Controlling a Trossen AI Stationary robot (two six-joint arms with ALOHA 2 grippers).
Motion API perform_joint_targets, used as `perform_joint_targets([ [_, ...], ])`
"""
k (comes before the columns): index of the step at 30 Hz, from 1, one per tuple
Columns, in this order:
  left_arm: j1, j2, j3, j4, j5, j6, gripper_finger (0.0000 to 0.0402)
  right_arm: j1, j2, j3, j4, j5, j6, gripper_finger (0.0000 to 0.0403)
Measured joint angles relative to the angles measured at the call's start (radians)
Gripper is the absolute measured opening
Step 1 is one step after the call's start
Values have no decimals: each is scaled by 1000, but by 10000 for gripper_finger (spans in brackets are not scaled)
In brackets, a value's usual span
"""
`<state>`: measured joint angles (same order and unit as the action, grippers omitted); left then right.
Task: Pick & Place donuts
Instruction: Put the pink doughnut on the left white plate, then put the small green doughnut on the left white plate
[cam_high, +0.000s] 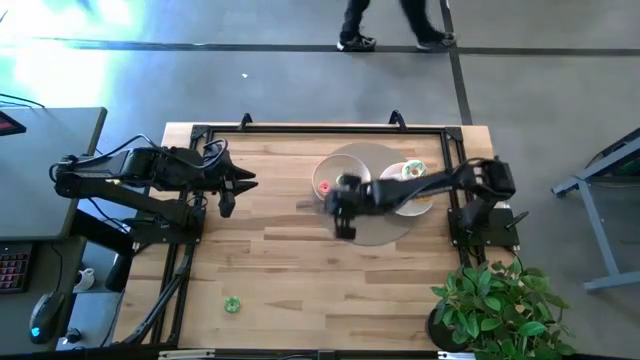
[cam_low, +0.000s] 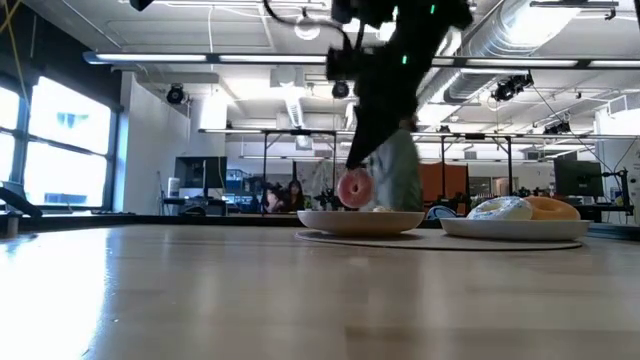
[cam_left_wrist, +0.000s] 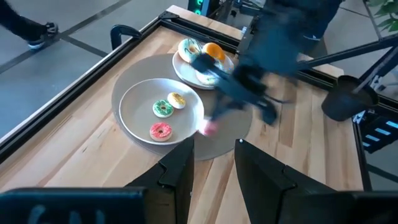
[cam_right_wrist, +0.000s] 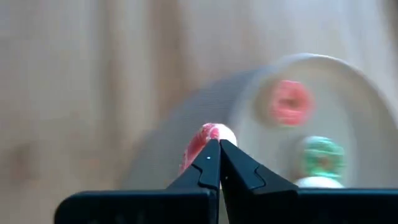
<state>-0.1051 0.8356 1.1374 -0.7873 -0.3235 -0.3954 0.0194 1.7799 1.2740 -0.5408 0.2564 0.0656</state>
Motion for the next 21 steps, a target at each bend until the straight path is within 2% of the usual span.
perform_joint_targets([
  [3,0,0,0,0,-1,14,115,-103,-29,-105,185,-4,-29,1],
  [6,0,0,0,-1,-1,24,115,-190,-37,-190,350,-59,-37,1],
  [12,0,0,0,-1,0,24,115,-275,-37,-298,440,-126,-23,1],
  [18,0,0,0,-6,-1,32,115,-267,-37,-263,488,-122,-113,7],
  [21,-1,0,-8,-32,29,30,115,-248,-37,-212,505,-194,-153,21],
])
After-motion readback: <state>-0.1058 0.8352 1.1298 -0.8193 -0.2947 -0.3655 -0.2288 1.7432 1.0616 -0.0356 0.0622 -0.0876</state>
